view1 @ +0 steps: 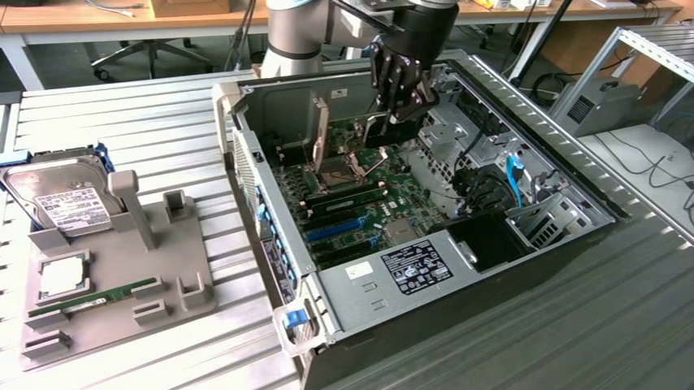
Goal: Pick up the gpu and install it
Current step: 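Insert the gpu into the slot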
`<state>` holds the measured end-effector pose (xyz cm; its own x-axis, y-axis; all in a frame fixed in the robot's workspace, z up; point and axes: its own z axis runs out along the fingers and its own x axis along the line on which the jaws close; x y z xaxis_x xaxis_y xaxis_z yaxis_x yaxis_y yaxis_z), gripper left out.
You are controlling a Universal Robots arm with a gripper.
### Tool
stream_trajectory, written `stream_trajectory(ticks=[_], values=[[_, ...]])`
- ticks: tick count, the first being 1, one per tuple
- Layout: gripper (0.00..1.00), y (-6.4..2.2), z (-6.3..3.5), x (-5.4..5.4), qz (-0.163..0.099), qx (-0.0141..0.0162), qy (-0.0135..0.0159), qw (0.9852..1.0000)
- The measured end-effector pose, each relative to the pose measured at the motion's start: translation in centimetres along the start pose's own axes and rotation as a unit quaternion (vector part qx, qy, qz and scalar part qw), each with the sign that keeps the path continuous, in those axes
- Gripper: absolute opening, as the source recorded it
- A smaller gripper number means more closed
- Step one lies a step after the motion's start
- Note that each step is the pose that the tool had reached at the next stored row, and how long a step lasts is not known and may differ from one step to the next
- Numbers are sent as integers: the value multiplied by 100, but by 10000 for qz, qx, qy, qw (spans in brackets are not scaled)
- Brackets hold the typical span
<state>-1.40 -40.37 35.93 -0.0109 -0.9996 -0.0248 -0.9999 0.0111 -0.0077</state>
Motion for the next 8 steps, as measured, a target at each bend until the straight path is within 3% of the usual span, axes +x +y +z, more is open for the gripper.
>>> stream_trajectory(ticks=[8], values=[[27, 7, 68, 2, 0, -1, 2, 10000]])
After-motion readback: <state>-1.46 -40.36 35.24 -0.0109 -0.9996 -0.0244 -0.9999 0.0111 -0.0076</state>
